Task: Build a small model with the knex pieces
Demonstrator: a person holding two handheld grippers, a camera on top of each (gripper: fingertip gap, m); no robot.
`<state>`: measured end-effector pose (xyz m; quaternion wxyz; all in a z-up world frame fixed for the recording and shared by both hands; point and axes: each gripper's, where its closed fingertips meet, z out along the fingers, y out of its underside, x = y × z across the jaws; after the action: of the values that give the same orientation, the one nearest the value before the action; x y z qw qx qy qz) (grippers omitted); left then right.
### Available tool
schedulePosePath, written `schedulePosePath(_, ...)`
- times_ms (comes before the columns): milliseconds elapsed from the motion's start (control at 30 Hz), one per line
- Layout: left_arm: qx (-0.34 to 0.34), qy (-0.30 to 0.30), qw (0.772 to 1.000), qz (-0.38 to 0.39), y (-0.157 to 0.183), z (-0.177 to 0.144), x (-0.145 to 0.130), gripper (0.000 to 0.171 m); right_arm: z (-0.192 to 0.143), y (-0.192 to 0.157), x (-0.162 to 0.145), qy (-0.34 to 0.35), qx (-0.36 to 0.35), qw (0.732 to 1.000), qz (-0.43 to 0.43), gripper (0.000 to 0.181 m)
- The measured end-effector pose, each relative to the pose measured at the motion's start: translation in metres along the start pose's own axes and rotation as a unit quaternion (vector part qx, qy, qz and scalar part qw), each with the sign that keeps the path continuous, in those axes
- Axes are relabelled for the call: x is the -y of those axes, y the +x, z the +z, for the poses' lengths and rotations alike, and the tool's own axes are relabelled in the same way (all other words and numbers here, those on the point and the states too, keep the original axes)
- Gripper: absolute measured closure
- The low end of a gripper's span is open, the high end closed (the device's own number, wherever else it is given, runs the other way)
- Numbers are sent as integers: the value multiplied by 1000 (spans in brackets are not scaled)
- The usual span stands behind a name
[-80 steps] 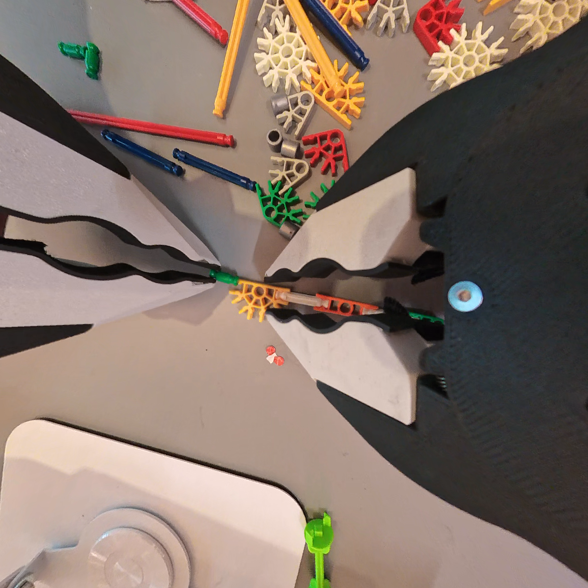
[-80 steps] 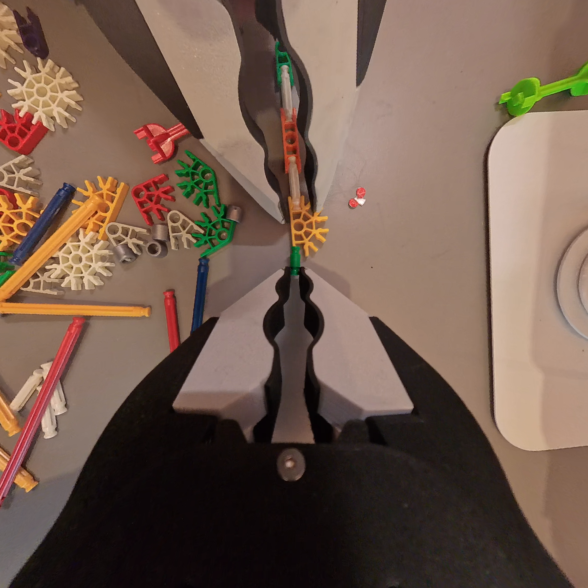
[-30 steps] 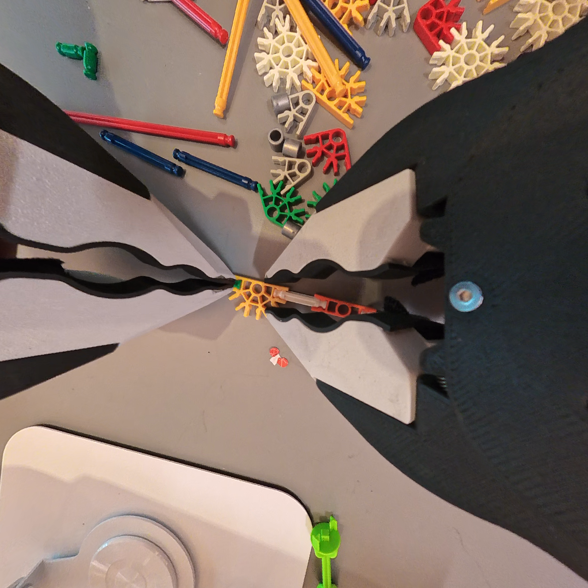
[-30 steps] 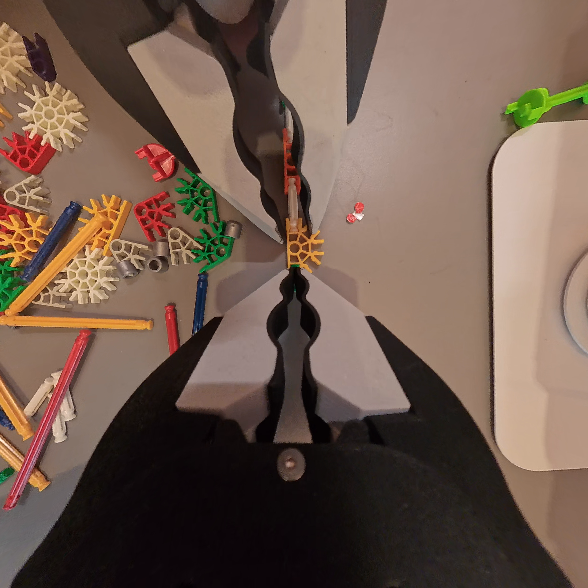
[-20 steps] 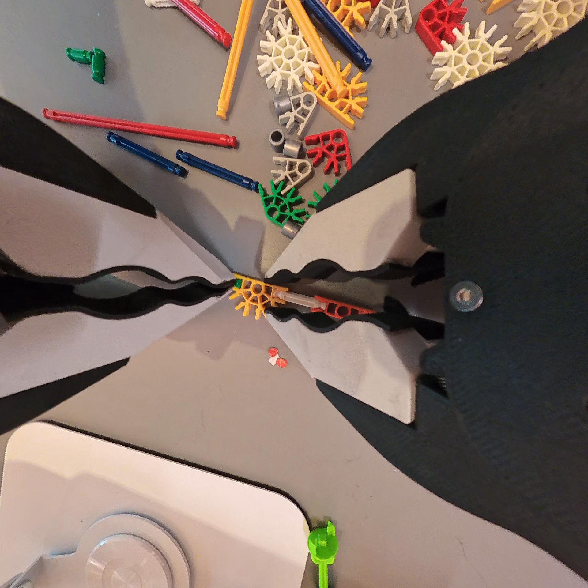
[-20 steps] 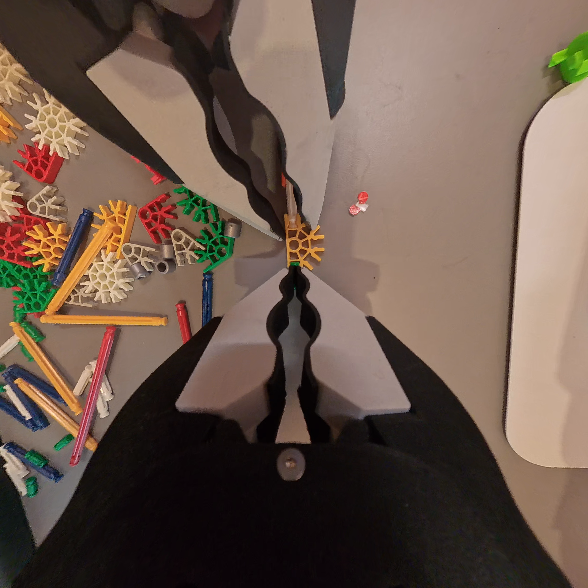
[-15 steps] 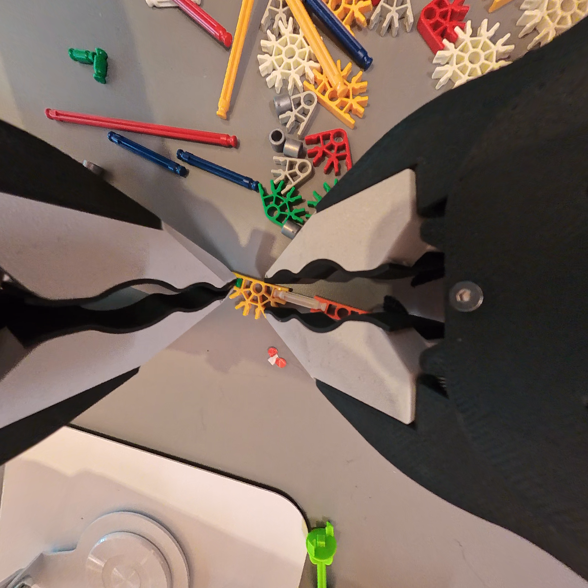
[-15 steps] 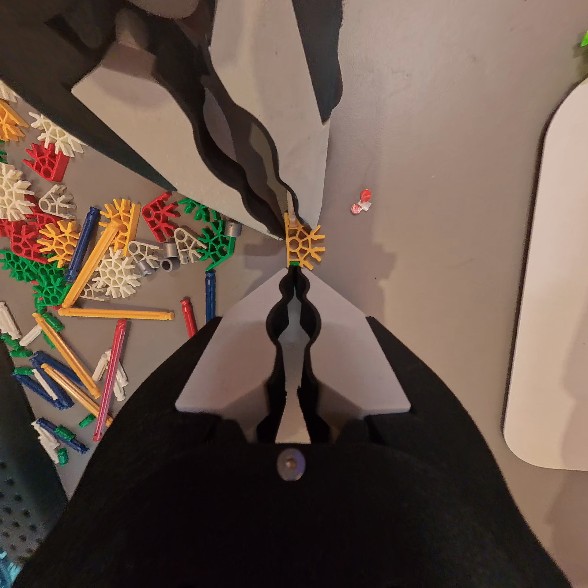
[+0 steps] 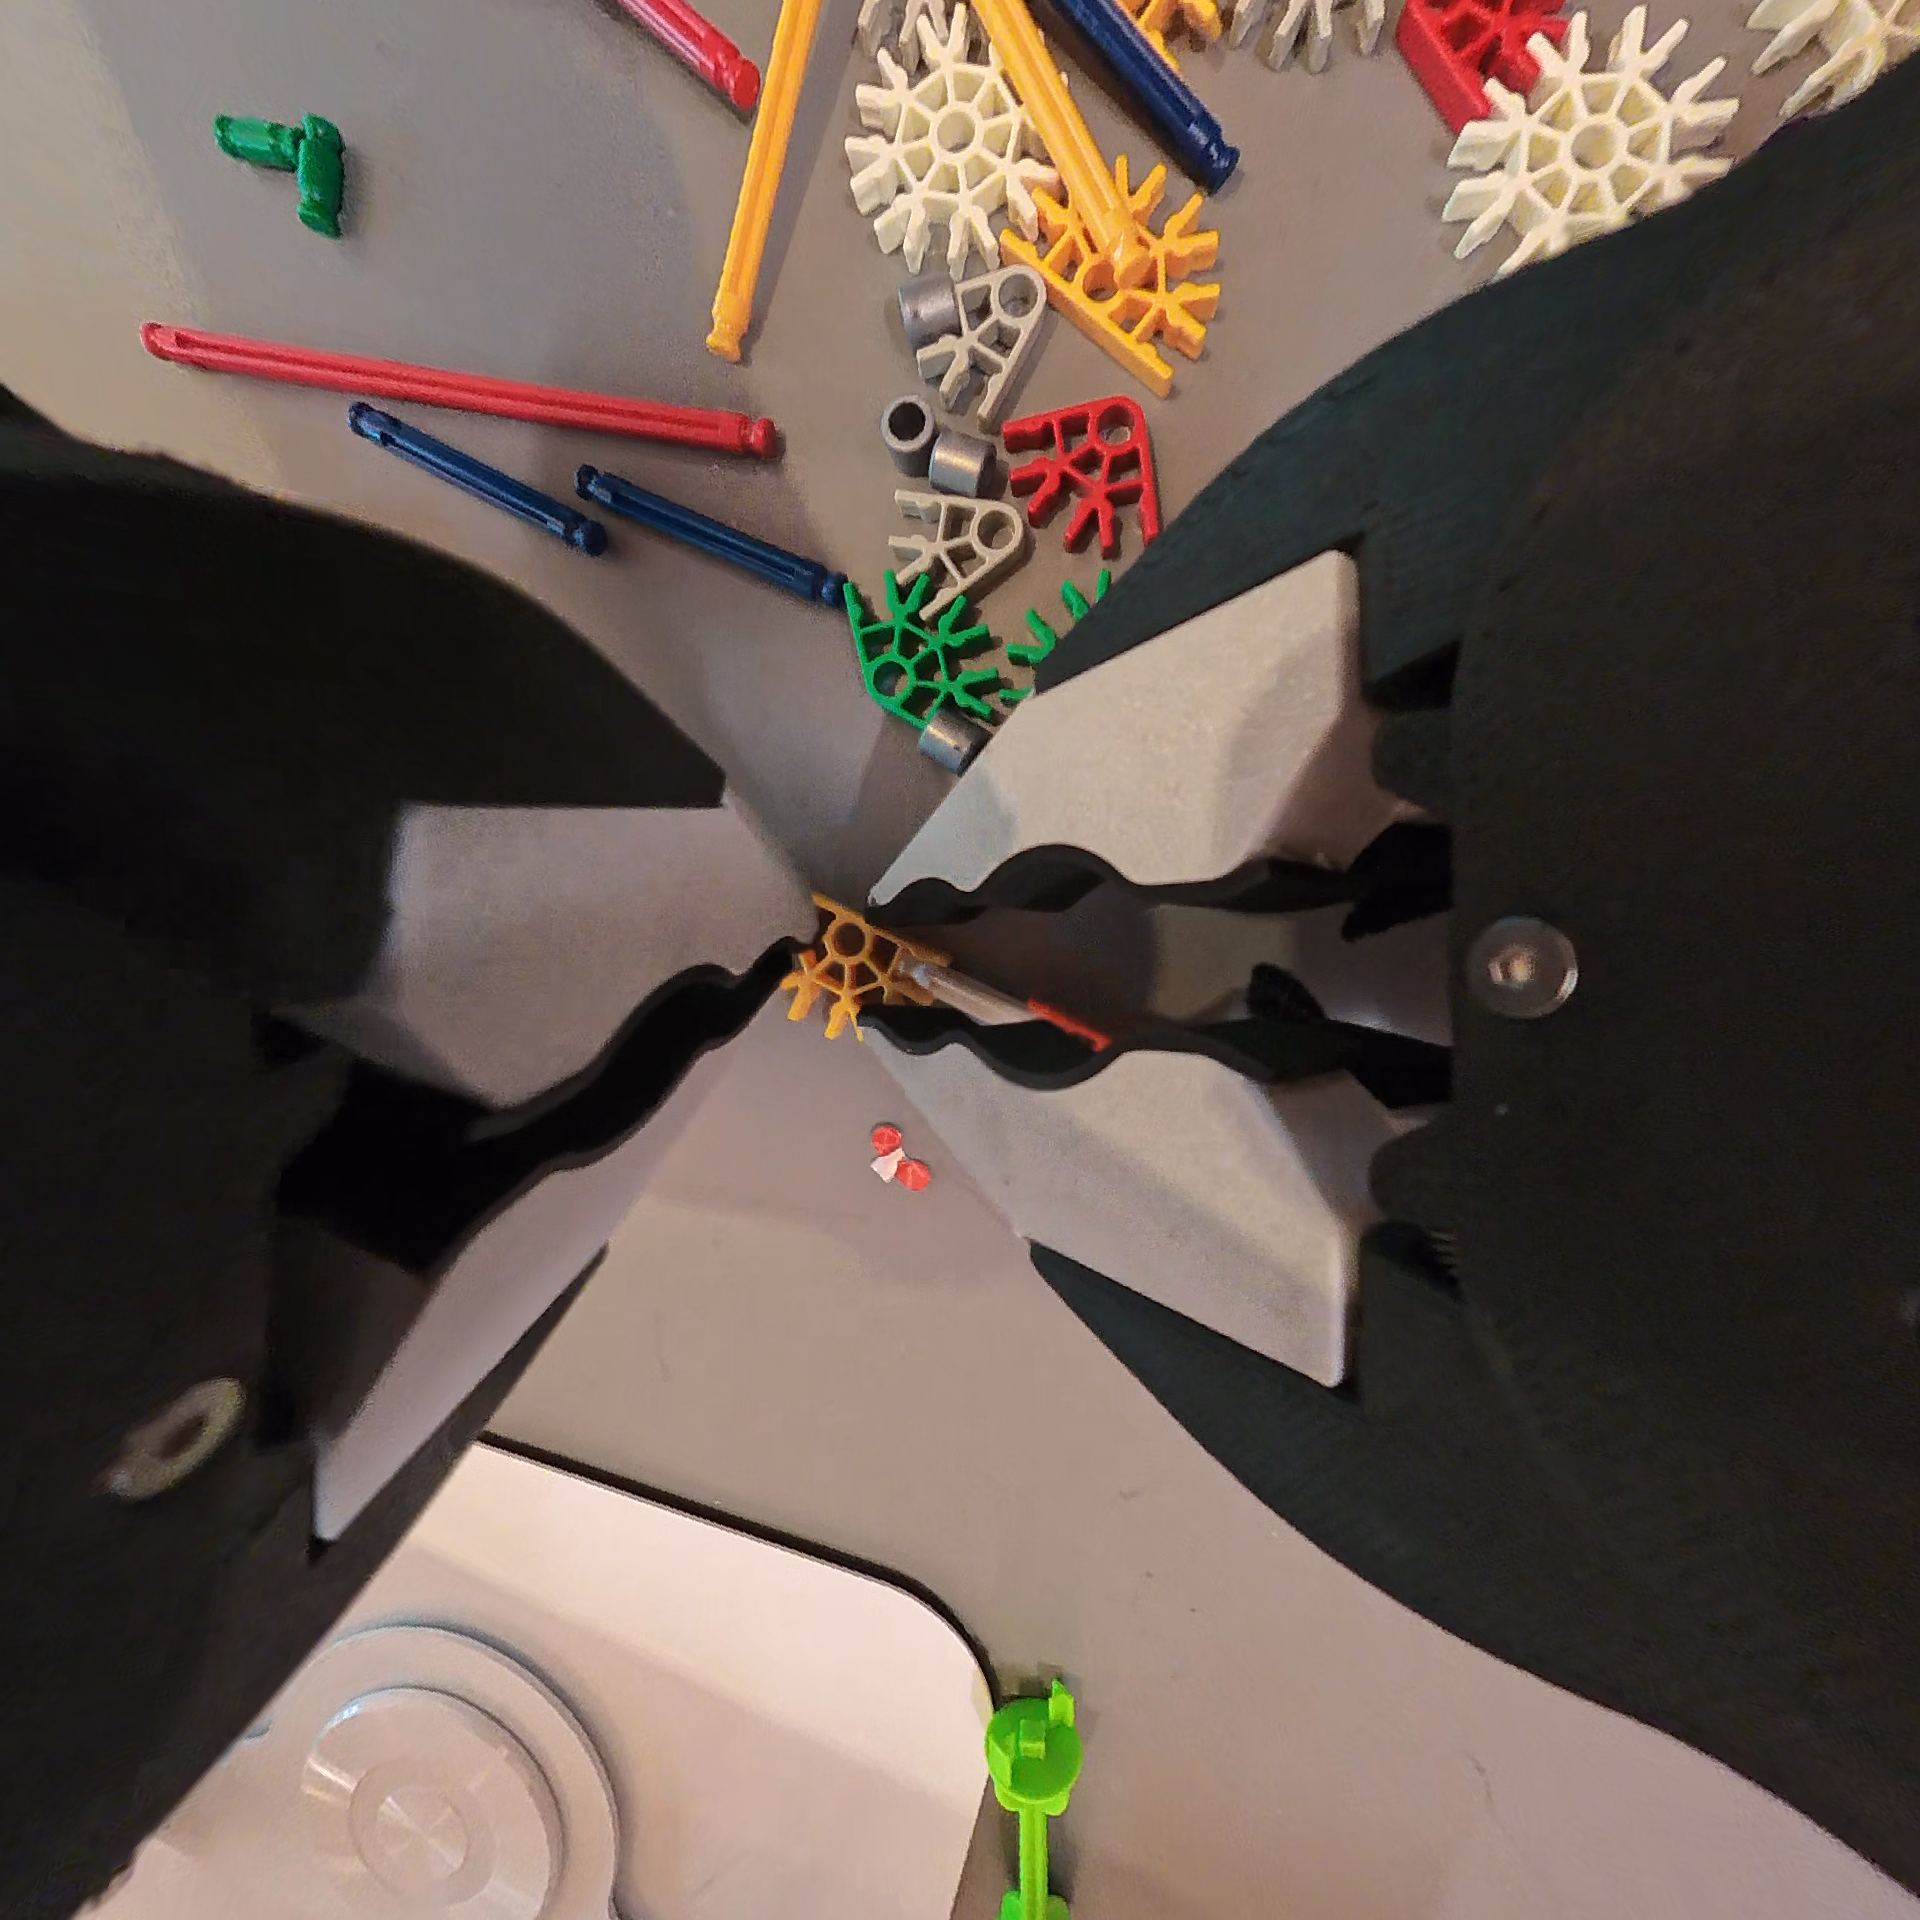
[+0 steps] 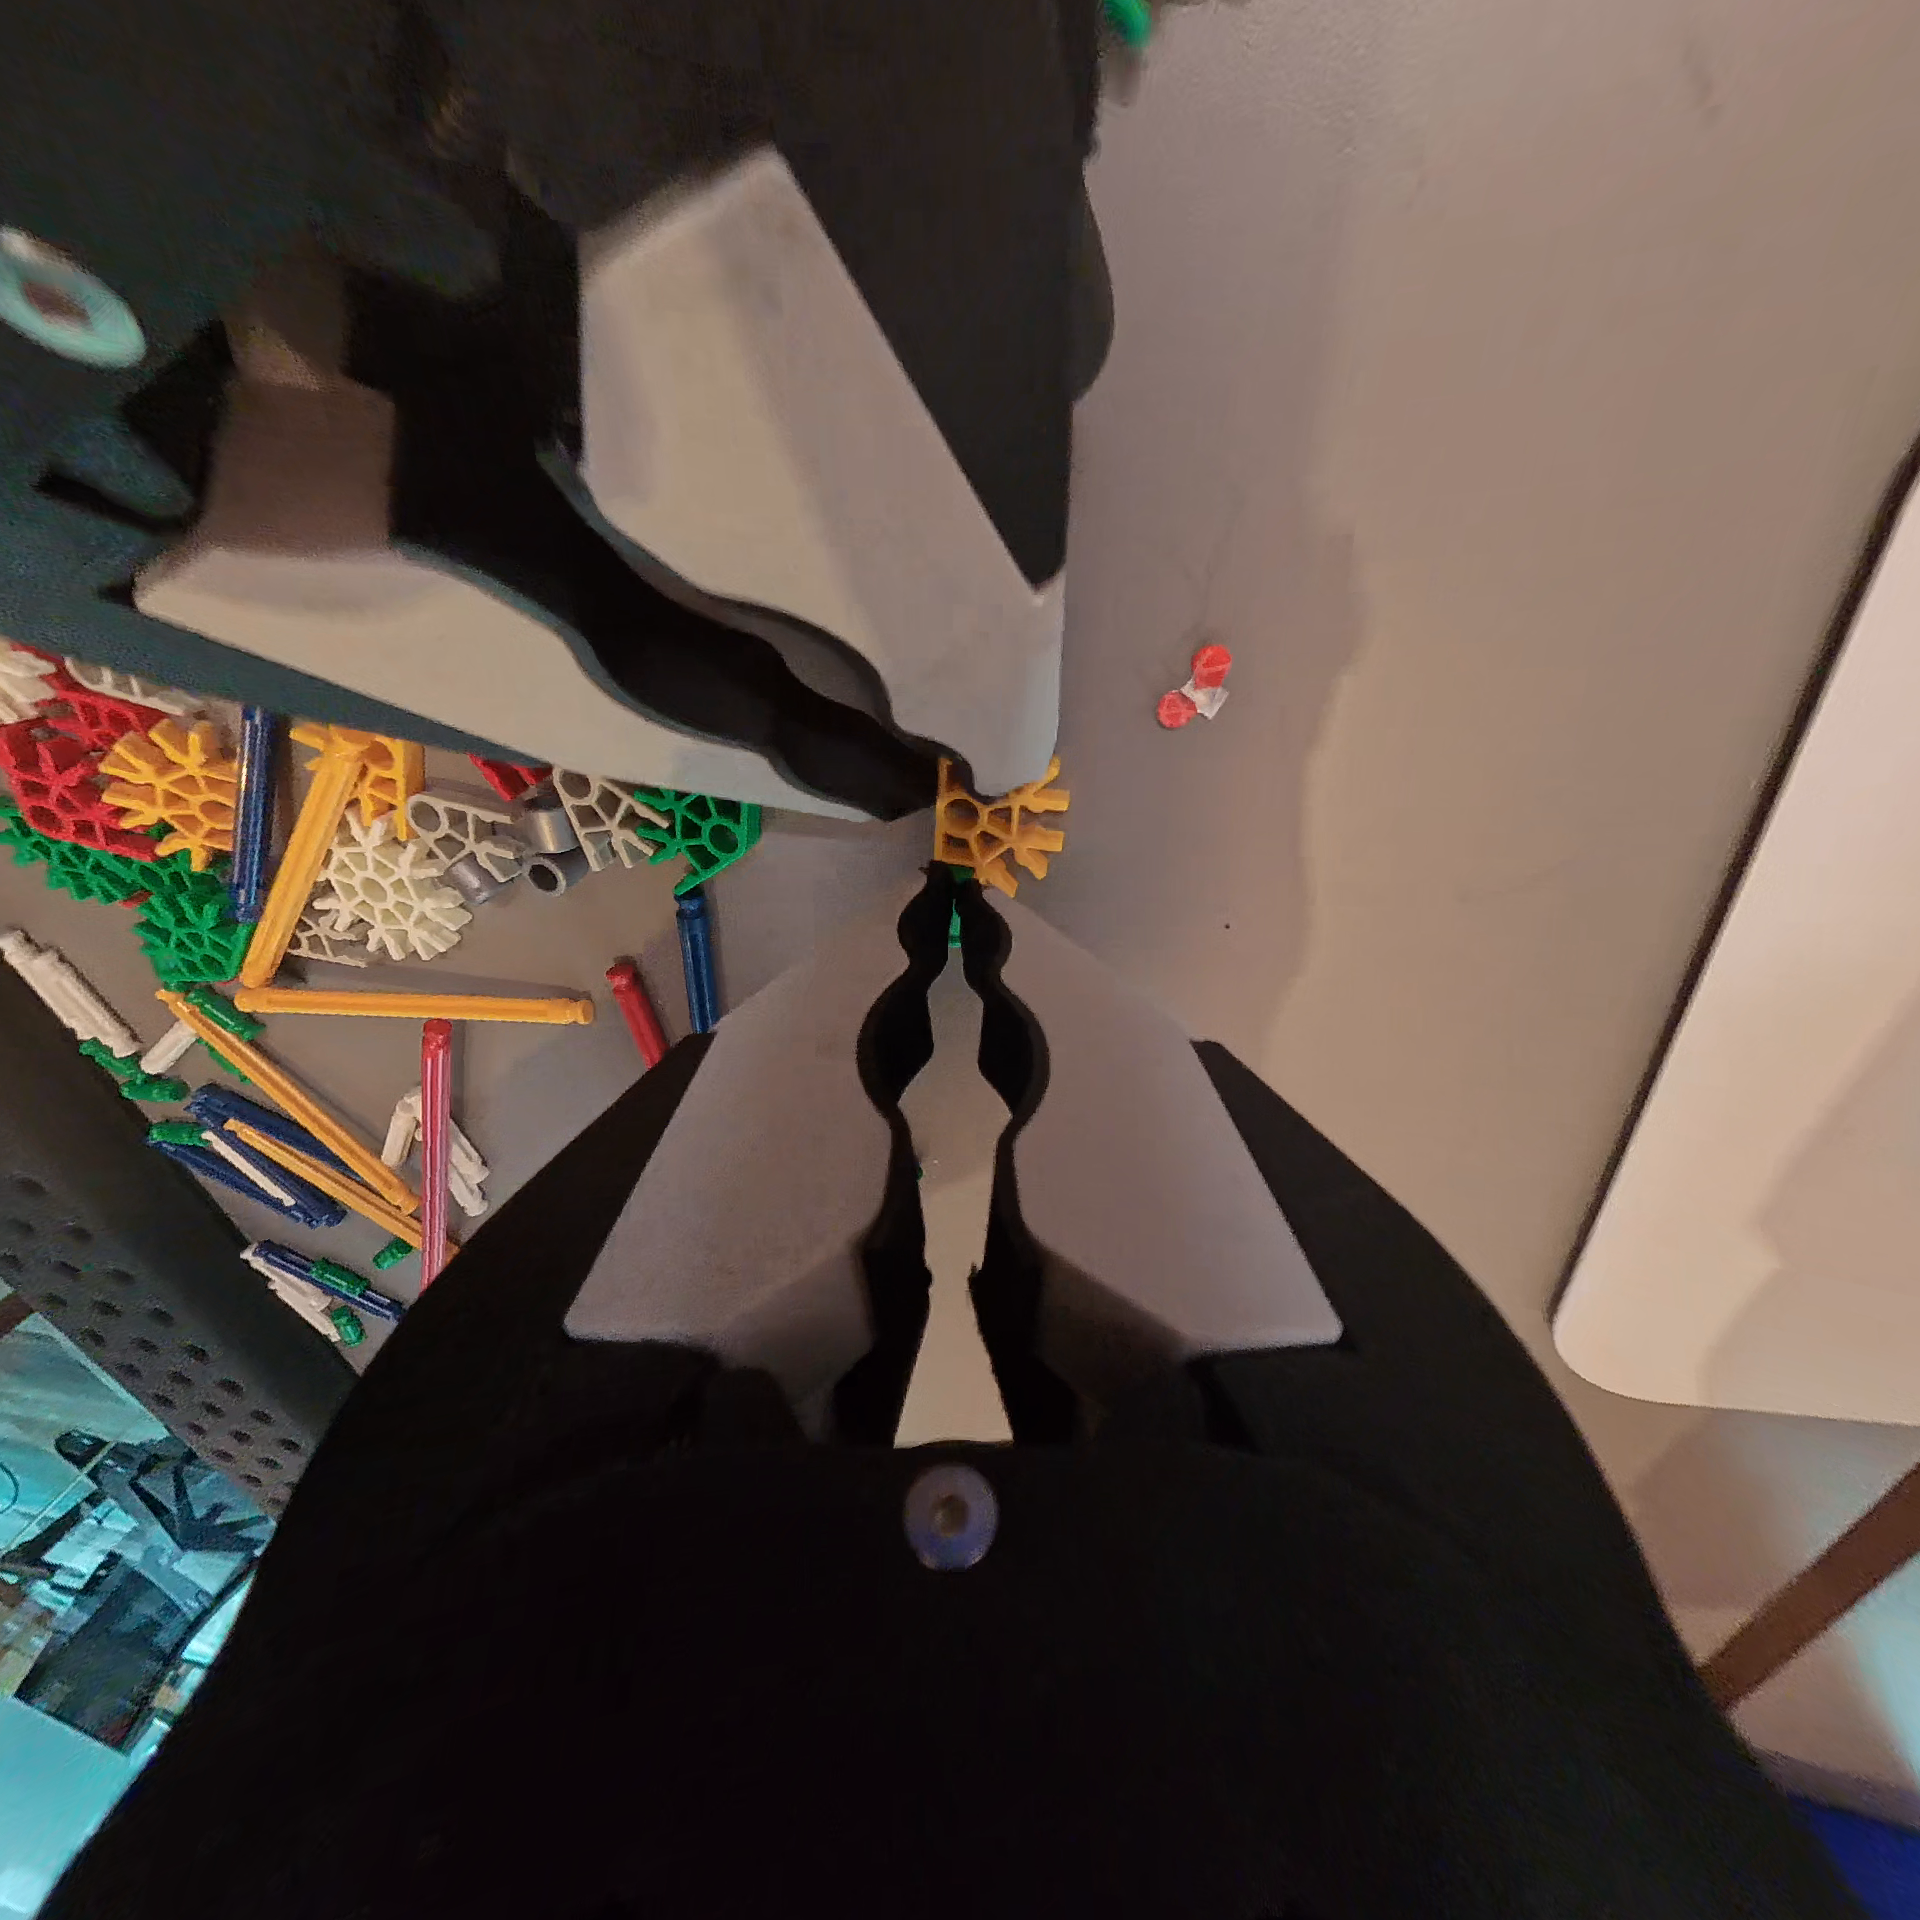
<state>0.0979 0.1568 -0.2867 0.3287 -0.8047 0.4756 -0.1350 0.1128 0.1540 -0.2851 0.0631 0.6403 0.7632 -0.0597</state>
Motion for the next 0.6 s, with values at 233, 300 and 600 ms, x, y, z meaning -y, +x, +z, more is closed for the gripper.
schedulePosePath(233,-2,6,1000,3,0,0,0,159,0,-2,4,48,20,998,30,181)
schedulePosePath(300,-5,8,1000,0,0,0,0,159,-5,0,5,73,15,996,52,181)
schedulePosePath(600,-4,-1,1000,-20,0,-6,-1,154,-75,-8,-30,224,-55,966,114,177)
